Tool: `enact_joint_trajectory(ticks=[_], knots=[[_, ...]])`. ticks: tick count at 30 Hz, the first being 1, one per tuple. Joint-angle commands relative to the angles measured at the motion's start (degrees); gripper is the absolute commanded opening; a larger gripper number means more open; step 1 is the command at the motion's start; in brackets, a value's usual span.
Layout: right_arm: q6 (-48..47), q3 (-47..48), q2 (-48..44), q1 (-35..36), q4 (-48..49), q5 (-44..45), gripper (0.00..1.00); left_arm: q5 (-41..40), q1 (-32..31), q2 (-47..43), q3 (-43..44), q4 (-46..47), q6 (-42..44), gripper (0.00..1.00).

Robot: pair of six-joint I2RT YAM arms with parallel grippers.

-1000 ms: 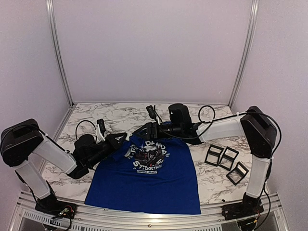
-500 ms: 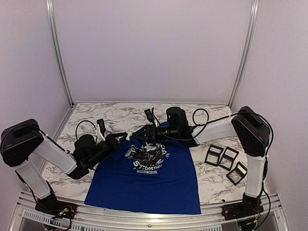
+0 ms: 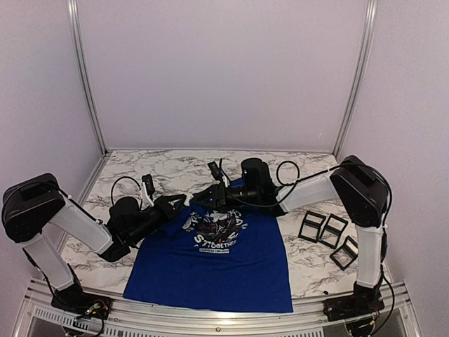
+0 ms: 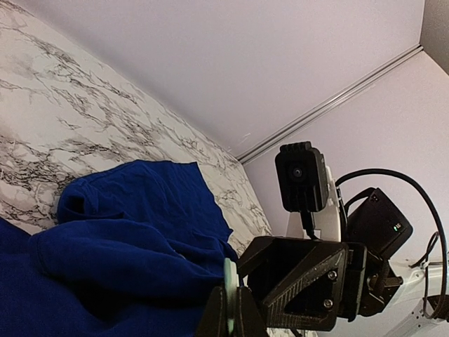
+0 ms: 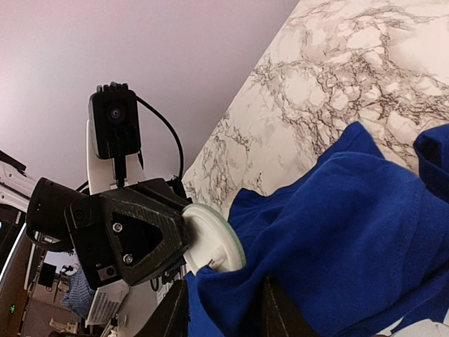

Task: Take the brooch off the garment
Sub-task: Pass from the left arm to the right, then pass from the right arm to the left

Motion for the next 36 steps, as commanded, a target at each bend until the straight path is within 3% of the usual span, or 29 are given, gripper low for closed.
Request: enact_joint_trajectory(ticks=[1, 5, 11, 13, 18, 21, 29, 36], knots=[[0.48, 2.61, 1.39, 0.20, 1.73, -1.74, 0.32, 1.40, -0.37, 0.84, 1.30, 10.95, -0.37, 0.00], [0.75, 3.37, 2.21, 0.20, 1.82, -2.32, 0.25, 1.82, -0.37, 0.72, 1.33, 10.70, -0.63, 0.00], [0.93, 3.72, 2.52, 0.20, 2.26, -2.89, 0.03, 2.26, -0.42, -0.45, 1.11, 8.71, -0.48, 0.00], [0.77, 3.54, 2.38, 0.20, 2.13, -2.92, 0.00, 2.45, -0.37, -1.13, 1.12, 7.43, -0.51, 0.00], [-0.86, 3.34, 1.83, 0.18, 1.37, -3.27, 0.00, 2.63, -0.18, -4.62, -0.09, 2.89, -0.08, 0.27], [-2.51, 3.43, 1.48, 0.03, 0.49, -4.05, 0.00, 4.01, 0.62, -8.63, -0.76, -4.75, 1.27, 0.35], [-12.85, 6.58, 0.97, -0.50, -8.84, -7.03, 0.00, 13.29, 4.98, -20.37, 2.23, -33.63, 9.82, 0.38], [-19.36, 8.71, 0.13, -0.50, -15.91, -7.56, 0.00, 23.23, 8.25, -22.62, 8.35, -49.12, 16.07, 0.38]])
